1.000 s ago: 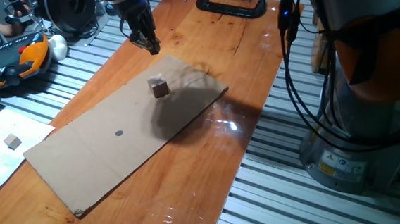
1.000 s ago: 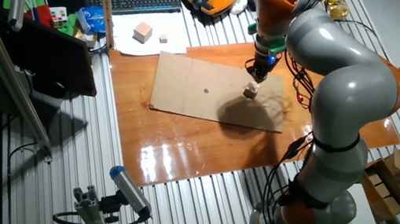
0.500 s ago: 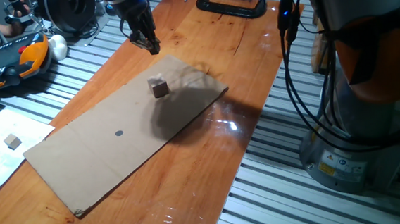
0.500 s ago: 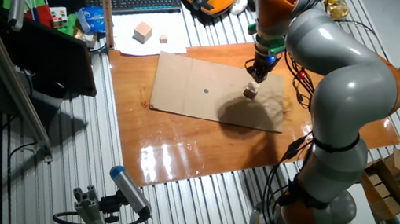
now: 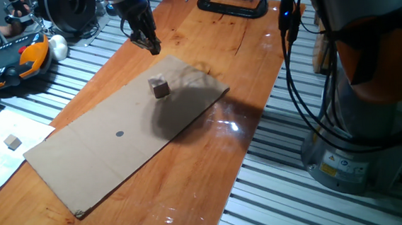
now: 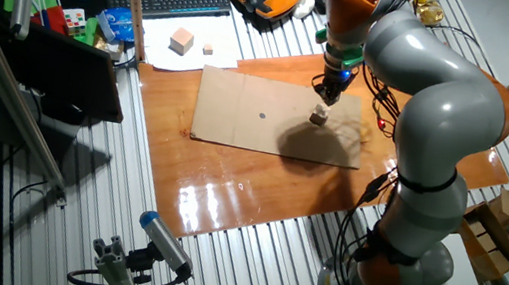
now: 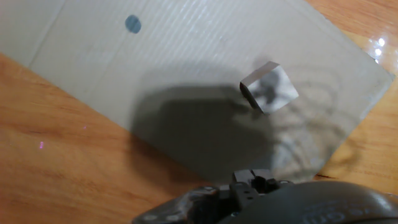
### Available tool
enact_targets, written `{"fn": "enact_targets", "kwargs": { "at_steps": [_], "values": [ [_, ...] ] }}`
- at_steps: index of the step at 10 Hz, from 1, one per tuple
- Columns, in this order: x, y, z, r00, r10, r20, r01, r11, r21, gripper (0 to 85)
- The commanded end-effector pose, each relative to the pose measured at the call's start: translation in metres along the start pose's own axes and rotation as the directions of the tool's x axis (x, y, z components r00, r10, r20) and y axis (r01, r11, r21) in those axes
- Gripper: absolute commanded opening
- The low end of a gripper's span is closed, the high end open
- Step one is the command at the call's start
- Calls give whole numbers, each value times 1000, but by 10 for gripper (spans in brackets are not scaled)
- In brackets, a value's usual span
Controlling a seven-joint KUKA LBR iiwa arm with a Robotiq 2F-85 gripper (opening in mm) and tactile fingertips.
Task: Grab the block and place it at the designated location
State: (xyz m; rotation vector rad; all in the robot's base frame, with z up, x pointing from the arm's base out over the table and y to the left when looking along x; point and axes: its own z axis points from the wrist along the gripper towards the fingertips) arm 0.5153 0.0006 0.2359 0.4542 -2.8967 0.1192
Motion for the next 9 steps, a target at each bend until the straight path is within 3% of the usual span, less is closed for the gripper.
{"fn": "enact_targets", "kwargs": {
  "at_steps": [1, 2, 3, 4, 6, 7, 8, 9],
  "values": [
    [0, 0, 0, 999, 48, 11, -47, 999, -10, 7],
    [0, 0, 0, 994, 95, 55, -90, 992, -88, 7],
    [0, 0, 0, 995, 69, 78, -61, 993, -103, 7],
    [0, 0, 0, 996, 13, 86, -3, 993, -116, 7],
    [0, 0, 0, 995, 32, 91, -12, 977, -212, 7],
    [0, 0, 0, 998, 31, 59, -17, 975, -221, 7],
    [0, 0, 0, 999, 25, 30, -19, 979, -203, 7],
    [0, 0, 0, 999, 25, 29, -20, 987, -159, 7]
  ]
}}
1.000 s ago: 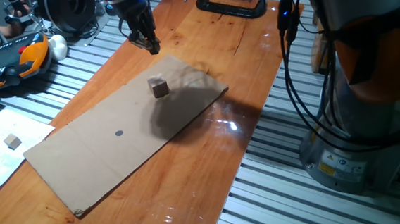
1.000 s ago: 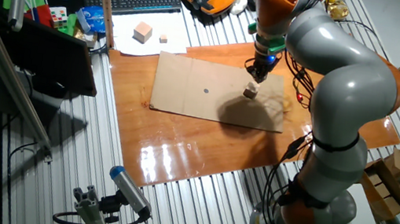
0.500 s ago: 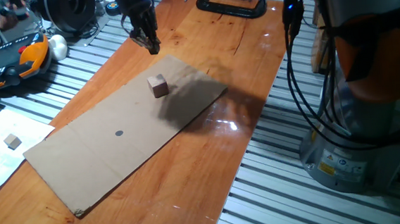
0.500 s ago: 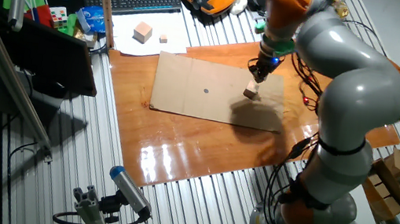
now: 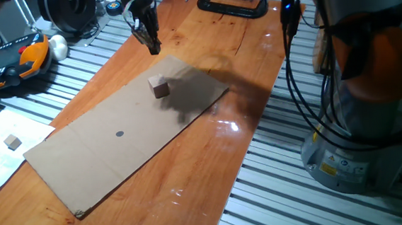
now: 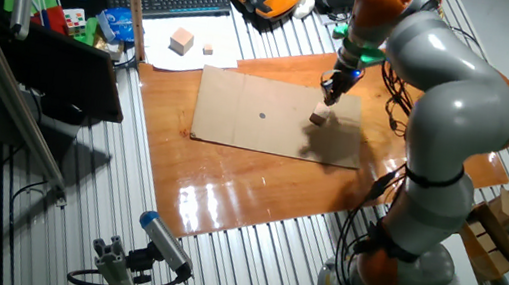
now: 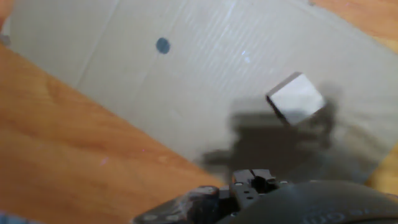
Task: Grab the block and place it at the designated location
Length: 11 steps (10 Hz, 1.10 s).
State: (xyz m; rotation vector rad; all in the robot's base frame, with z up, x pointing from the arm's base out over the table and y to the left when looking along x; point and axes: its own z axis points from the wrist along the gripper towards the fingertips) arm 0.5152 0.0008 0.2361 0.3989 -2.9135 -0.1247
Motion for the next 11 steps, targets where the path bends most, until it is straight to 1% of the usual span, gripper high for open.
{"fn": "enact_targets", "kwargs": {
  "at_steps": [1, 2, 3, 4, 5, 6, 7, 8, 9, 10, 11],
  "values": [
    [0, 0, 0, 1000, 3, 3, -3, 998, 55, 7],
    [0, 0, 0, 1000, -5, 7, 5, 994, 107, 7],
    [0, 0, 0, 998, -42, 40, 35, 989, 143, 7],
    [-3, 0, 2, 997, -64, 30, 58, 985, 161, 60],
    [-11, -2, 6, 996, -87, 23, 82, 981, 174, 177],
    [-20, -5, 13, 995, -100, 15, 96, 980, 172, 280],
    [-29, -10, 23, 994, -112, 15, 107, 978, 180, 383],
    [-36, -15, 32, 993, -121, 16, 116, 978, 173, 483],
    [-40, -18, 41, 991, -135, 12, 130, 975, 177, 543],
    [-44, -18, 50, 989, -144, 20, 138, 974, 182, 613],
    [-50, -20, 59, 988, -155, 22, 148, 971, 187, 650]
  ]
}}
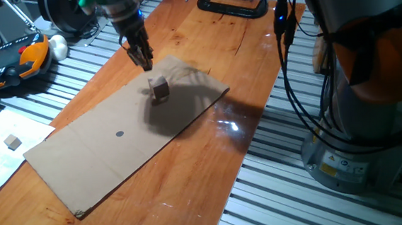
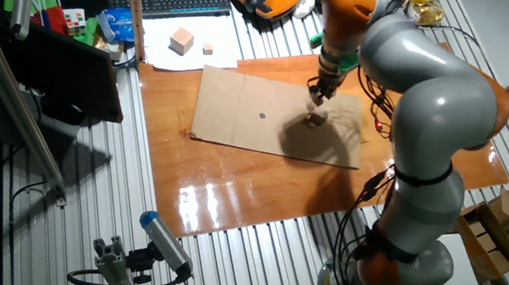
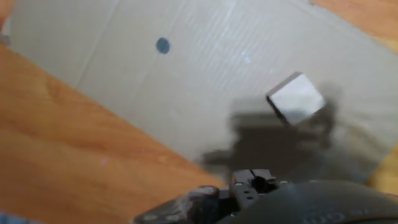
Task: Grab the block and place it at the designated location
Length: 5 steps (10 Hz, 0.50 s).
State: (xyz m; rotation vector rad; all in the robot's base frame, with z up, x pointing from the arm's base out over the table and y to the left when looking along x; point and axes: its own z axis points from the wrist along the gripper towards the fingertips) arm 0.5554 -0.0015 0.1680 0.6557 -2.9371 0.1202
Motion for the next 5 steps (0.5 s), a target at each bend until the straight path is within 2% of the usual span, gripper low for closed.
{"fn": "enact_targets", "kwargs": {
  "at_steps": [1, 3, 5],
  "values": [
    [-4, -2, 8, 1000, -2, -4, 2, 1000, 8, 683],
    [-8, -10, 24, 1000, 0, -23, 0, 1000, 17, 730],
    [-12, -17, 37, 1000, 1, -31, -1, 1000, 24, 737]
  ]
}}
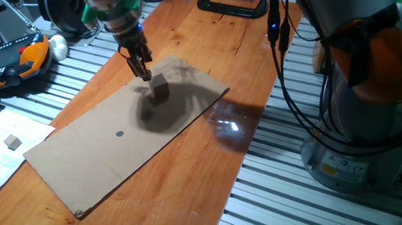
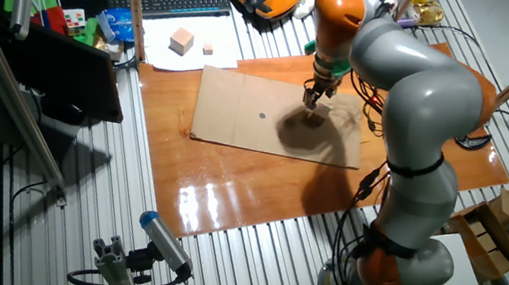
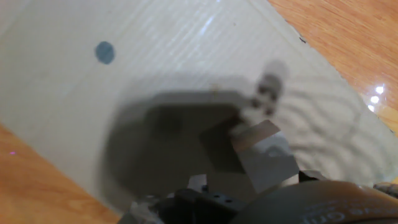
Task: Grab the block and place it at the designated location
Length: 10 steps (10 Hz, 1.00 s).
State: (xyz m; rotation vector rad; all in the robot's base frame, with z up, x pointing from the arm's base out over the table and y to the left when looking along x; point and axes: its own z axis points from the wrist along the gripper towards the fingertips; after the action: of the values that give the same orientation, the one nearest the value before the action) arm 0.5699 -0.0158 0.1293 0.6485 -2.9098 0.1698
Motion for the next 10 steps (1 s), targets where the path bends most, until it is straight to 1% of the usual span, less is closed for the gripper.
{"fn": "enact_targets", "kwargs": {
  "at_steps": [1, 2, 3, 5, 8, 10],
  "values": [
    [-1, -1, 4, 1000, 1, -7, -1, 1000, 4, 737],
    [0, -5, 10, 1000, 0, -14, 0, 1000, -3, 740],
    [0, -9, 19, 1000, -1, -13, 1, 1000, -12, 747],
    [-3, -12, 32, 1000, -2, -6, 2, 1000, -16, 767],
    [-3, -16, 44, 1000, -2, -3, 2, 1000, -18, 800],
    [-2, -19, 53, 1000, -3, 8, 3, 1000, -19, 823]
  ]
}}
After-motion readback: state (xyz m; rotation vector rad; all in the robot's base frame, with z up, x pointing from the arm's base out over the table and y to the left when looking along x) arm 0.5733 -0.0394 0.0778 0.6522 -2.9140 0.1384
